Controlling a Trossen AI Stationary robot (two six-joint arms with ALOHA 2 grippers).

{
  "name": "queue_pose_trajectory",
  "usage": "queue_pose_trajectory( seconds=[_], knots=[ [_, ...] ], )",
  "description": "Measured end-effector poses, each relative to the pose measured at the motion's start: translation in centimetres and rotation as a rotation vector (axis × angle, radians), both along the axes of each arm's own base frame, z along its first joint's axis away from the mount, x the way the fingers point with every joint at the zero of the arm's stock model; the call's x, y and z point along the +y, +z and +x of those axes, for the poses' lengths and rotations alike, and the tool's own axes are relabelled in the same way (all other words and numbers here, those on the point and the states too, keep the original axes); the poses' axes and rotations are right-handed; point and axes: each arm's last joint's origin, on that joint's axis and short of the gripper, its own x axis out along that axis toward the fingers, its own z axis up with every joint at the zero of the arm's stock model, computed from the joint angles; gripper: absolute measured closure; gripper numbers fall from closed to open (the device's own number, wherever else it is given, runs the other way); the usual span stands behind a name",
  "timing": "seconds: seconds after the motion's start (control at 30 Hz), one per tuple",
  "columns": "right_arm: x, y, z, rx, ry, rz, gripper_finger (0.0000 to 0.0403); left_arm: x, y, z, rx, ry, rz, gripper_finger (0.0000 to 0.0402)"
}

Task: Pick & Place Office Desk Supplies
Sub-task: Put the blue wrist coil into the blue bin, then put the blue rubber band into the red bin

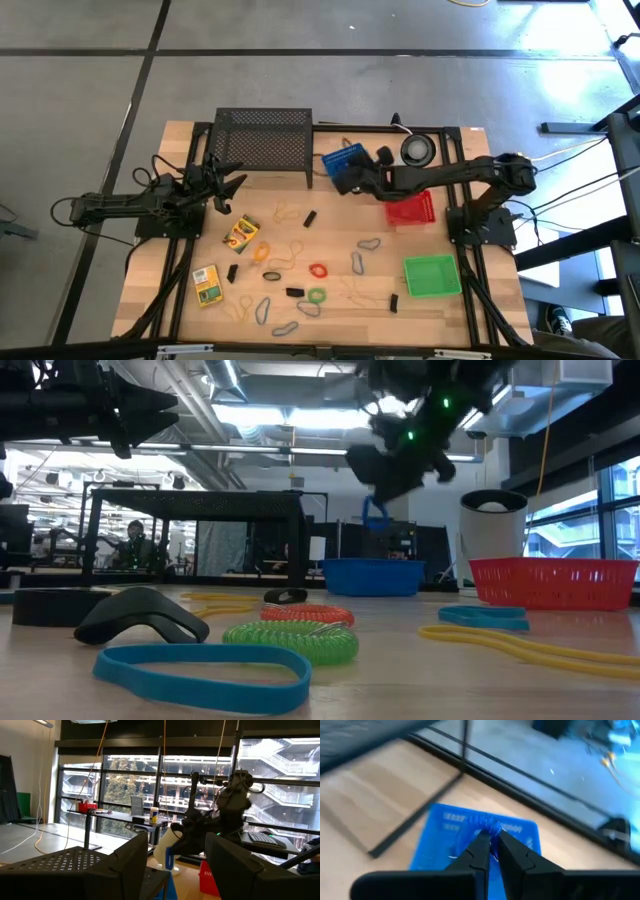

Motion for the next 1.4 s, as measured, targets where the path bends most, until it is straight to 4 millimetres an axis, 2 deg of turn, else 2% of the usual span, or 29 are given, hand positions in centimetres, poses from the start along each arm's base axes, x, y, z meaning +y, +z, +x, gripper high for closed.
queue_pose_trajectory(
  seconds=[0.13,0.27,0.5,0.77,1.23,1.4],
  knots=[
    [-1.6,-2.5,-1.2,-0.063,-0.097,0.061,0.0374,0.0,0.0,0.0,0.000,0.000,0.000,0.0208],
    [-2.0,-3.9,-1.6,-0.105,-0.086,0.098,0.0374,0.0,0.0,0.0,0.000,0.000,0.000,0.0208],
    [-1.9,-5.0,-1.4,-0.094,-0.068,0.115,0.0374,0.0,0.0,0.0,0.000,0.000,0.000,0.0208],
    [-1.9,-5.0,-1.3,-0.101,-0.063,0.116,0.0361,0.0,0.0,0.0,0.000,0.000,0.000,0.0208],
    [-1.9,-5.0,-1.3,-0.086,-0.051,0.108,0.0254,0.0,0.0,0.0,0.000,0.000,0.000,0.0208],
    [-1.8,-4.5,-1.1,-0.101,-0.022,0.140,0.0230,0.0,0.0,0.0,0.000,0.000,0.000,0.0208]
  ],
)
